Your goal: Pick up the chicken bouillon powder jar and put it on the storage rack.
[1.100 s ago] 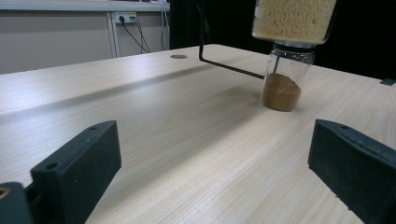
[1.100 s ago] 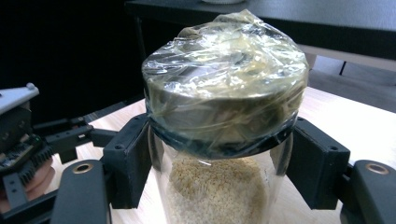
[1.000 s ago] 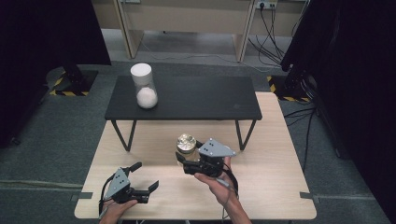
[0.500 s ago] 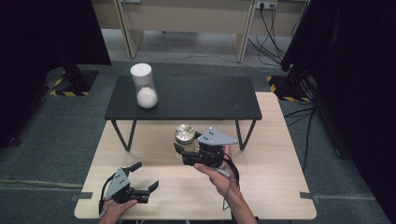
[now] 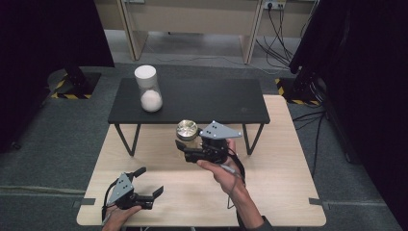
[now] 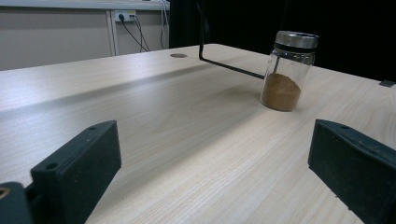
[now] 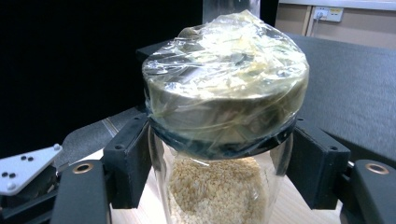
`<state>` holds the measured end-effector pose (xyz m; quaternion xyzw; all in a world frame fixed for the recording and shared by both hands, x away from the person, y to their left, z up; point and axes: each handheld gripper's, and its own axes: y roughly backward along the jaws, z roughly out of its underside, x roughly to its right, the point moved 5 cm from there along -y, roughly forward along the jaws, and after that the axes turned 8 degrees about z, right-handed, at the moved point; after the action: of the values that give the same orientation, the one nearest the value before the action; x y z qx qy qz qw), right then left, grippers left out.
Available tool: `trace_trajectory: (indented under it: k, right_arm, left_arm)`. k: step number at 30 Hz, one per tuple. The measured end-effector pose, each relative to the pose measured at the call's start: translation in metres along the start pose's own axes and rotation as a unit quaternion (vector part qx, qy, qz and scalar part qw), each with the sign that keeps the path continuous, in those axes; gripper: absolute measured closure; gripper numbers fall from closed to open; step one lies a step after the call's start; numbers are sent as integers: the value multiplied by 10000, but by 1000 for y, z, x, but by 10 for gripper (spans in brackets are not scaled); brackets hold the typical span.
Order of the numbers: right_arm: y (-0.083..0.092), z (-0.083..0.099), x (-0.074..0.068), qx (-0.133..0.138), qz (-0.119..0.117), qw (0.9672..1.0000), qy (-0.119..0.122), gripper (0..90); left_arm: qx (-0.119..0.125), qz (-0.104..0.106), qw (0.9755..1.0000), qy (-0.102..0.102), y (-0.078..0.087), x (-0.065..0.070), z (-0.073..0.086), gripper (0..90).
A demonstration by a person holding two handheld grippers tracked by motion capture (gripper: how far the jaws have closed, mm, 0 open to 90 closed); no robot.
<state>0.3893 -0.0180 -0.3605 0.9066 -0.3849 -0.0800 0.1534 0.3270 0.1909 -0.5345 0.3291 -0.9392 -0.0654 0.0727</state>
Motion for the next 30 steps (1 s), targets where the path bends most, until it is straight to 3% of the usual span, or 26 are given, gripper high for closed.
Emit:
trace_trajectory:
  k: [14,30]
  right_arm:
    - [-12,-27,1,-74,-50,10000,-36,307]
    - [-25,-61,12,-60,265,9996,-43,307]
  left_arm:
    - [16,-3,10000,24,0,0,0,20]
    - [18,-2,10000,38,0,-1,0,20]
